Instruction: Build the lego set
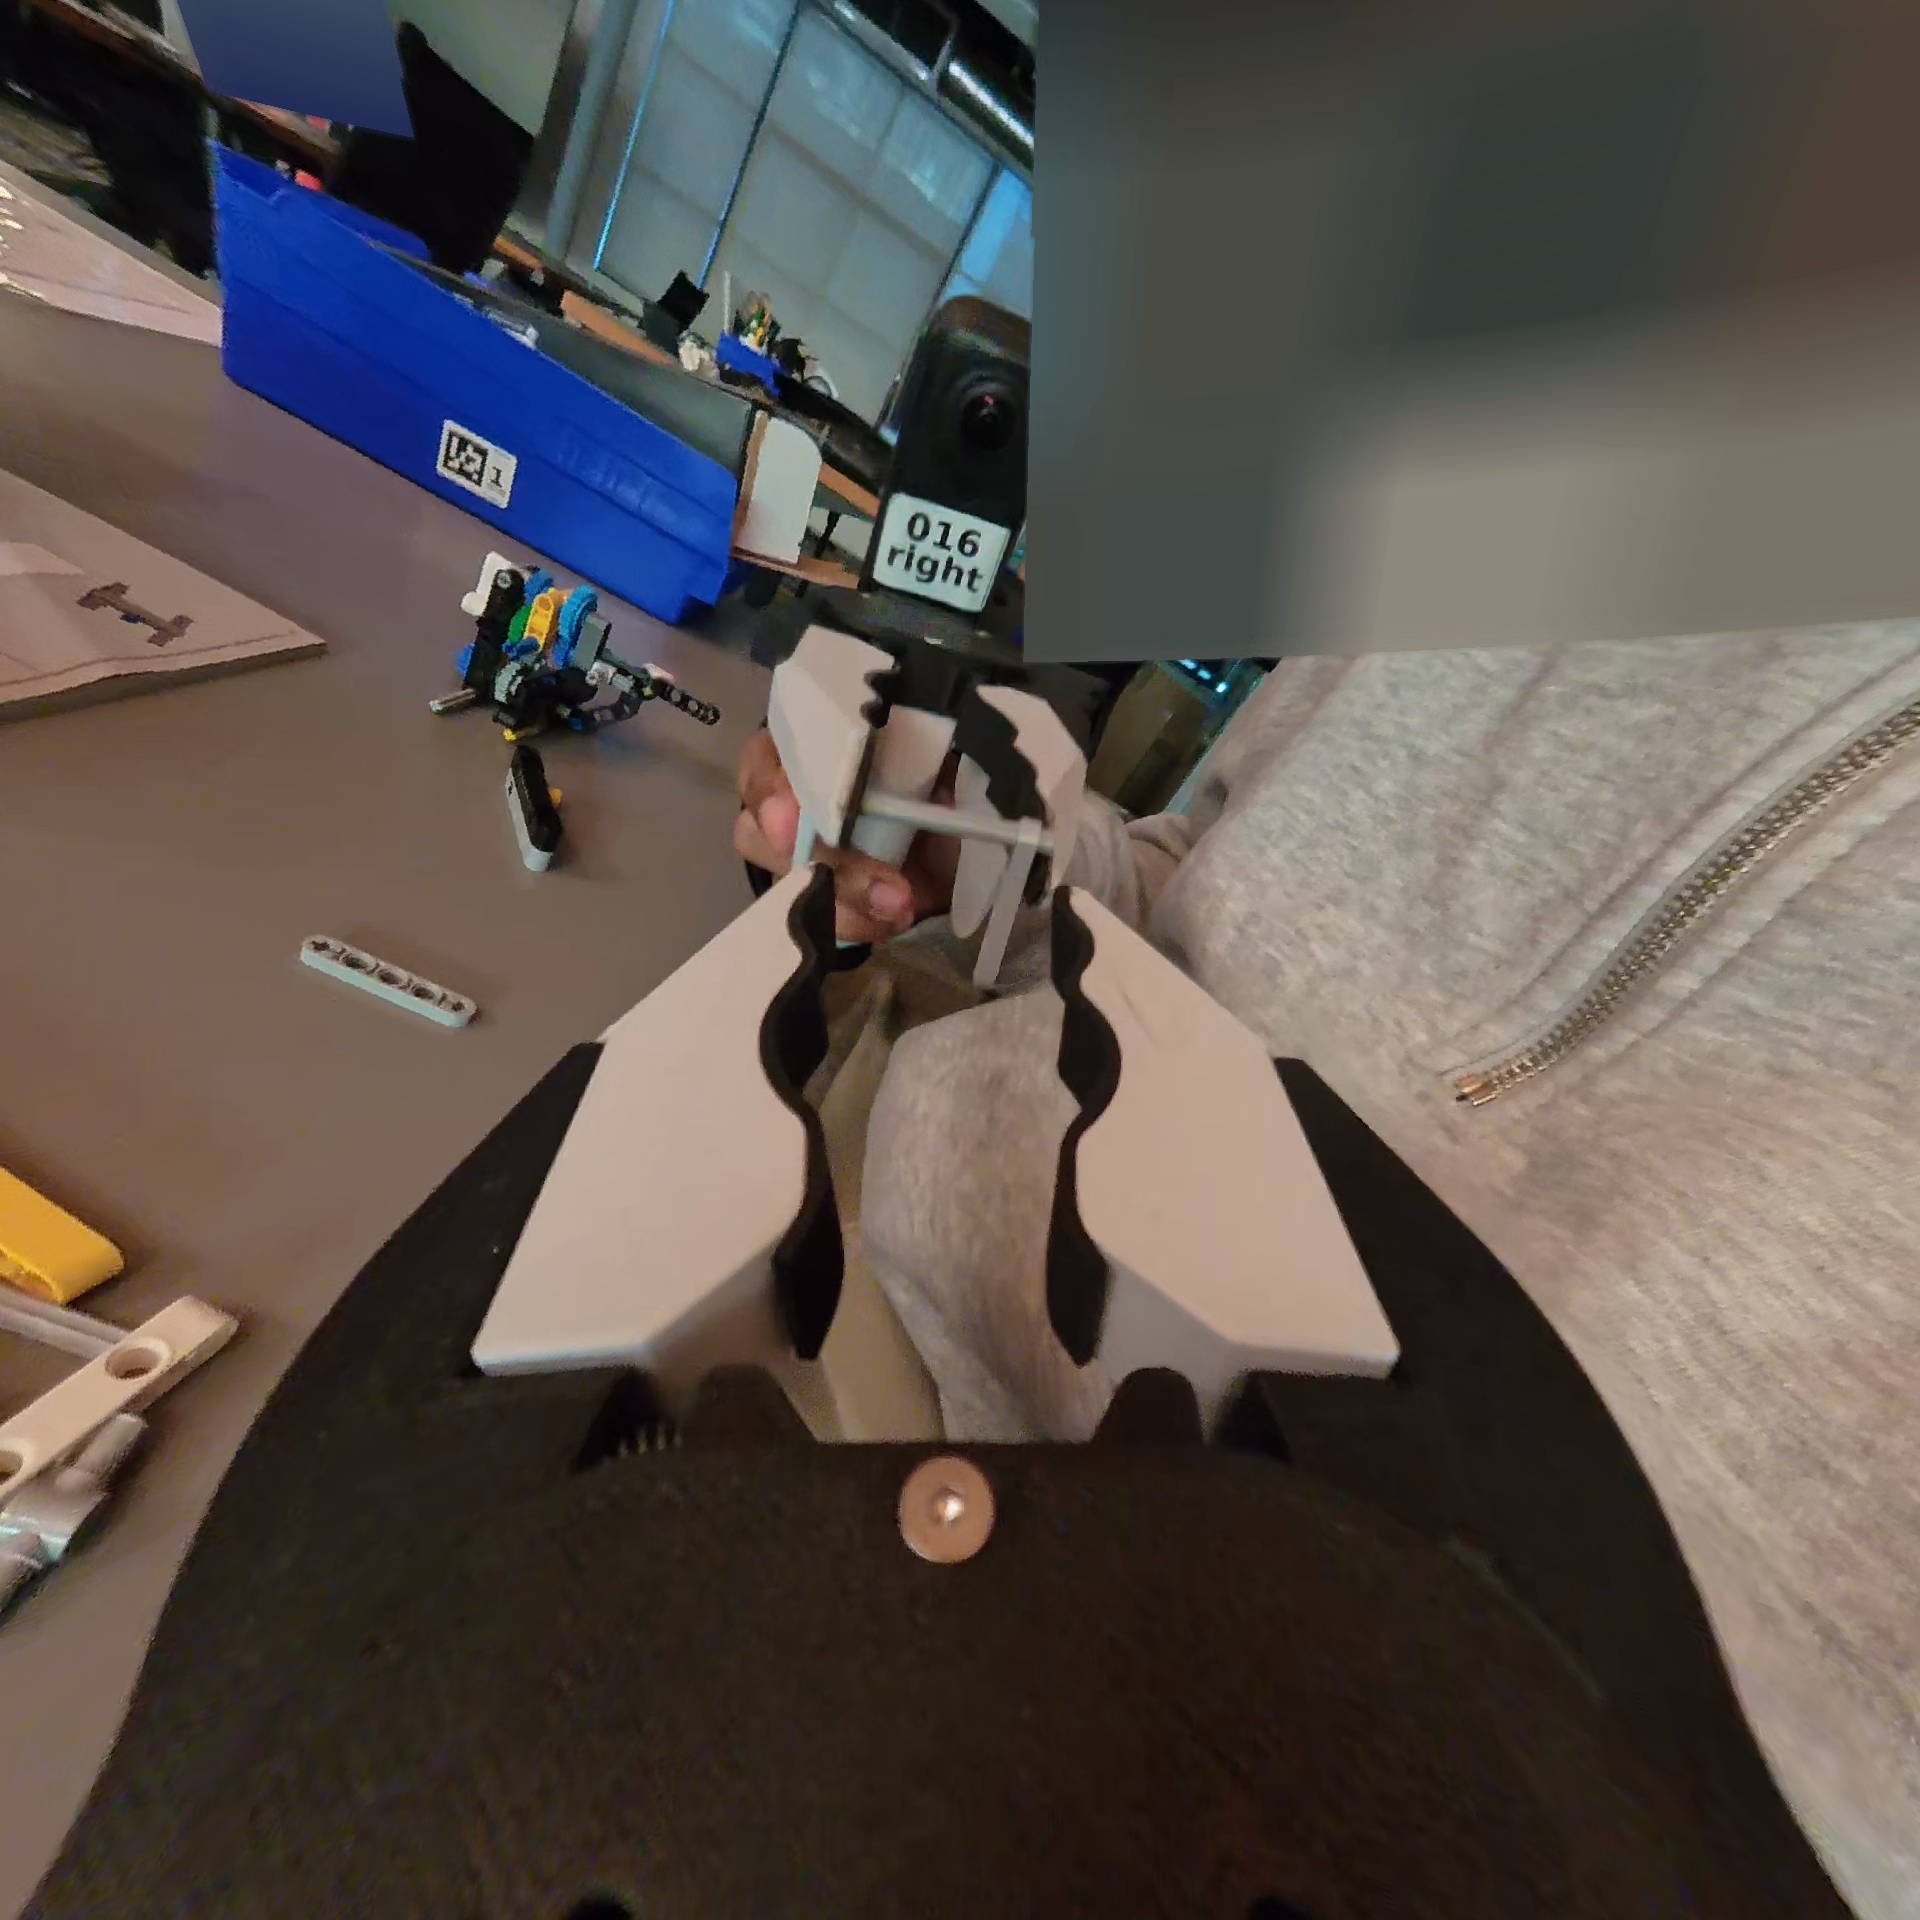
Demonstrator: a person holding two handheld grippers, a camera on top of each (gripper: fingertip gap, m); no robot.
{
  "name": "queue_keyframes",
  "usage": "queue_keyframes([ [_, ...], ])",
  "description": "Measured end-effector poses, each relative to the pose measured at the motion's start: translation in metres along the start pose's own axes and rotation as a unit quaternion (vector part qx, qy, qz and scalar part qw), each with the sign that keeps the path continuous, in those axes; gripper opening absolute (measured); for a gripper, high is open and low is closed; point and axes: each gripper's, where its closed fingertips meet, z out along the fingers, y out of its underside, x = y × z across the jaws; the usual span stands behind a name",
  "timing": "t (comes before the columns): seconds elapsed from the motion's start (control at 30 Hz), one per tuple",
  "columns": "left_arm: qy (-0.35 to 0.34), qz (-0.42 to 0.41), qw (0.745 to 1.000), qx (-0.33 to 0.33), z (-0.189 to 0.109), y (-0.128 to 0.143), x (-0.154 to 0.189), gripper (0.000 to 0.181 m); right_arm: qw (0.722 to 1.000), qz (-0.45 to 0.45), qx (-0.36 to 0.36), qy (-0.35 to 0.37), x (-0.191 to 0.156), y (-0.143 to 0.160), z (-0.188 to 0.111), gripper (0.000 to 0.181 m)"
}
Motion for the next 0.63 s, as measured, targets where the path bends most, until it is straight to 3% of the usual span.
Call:
queue_keyframes([
  [0.1,0.010,-0.008,1.000,0.017,-0.004,-0.006,0.001,0.048,0.999,-0.020,-0.032,-0.013,-0.006,0.009,-0.002,0.036],
  [0.3,-0.020,0.022,0.998,-0.046,0.005,0.014,-0.004,0.058,0.998,-0.033,-0.051,-0.025,-0.014,0.014,0.003,0.037],
  [0.63,-0.007,0.022,0.999,-0.042,0.004,0.012,0.001,0.045,0.998,-0.027,-0.051,-0.031,-0.015,0.014,0.004,0.036],
])
